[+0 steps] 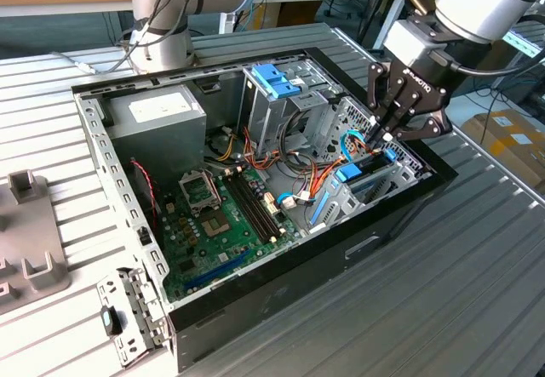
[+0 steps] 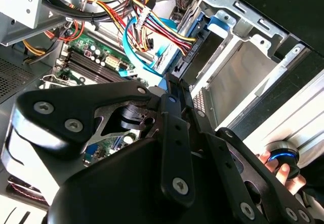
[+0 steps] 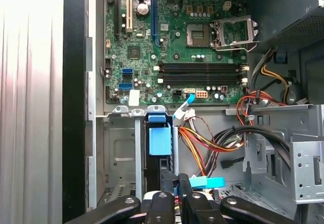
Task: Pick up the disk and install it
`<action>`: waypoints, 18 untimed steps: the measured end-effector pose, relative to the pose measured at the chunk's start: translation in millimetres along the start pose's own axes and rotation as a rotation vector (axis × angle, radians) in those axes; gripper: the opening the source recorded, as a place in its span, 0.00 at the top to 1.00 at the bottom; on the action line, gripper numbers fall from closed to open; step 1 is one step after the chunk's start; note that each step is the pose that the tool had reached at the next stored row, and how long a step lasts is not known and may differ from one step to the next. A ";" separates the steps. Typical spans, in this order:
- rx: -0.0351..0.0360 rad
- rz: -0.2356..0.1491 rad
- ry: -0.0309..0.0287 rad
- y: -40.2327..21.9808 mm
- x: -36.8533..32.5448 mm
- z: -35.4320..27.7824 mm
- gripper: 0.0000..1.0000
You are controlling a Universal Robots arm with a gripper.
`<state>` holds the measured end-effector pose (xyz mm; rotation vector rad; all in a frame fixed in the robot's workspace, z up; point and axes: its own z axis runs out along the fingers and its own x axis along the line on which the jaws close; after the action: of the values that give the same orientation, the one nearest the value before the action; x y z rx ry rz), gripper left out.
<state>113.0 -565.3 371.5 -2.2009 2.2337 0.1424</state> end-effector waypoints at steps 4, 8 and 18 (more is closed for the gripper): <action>0.0000 0.000 -0.0002 2.1 0.3 0.7 0.84; -0.0001 0.000 -0.0053 4.0 0.3 0.8 0.84; 0.0898 -0.012 -0.0599 4.3 0.8 1.7 0.84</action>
<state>108.6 -565.9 370.0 -2.1355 2.1511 0.1044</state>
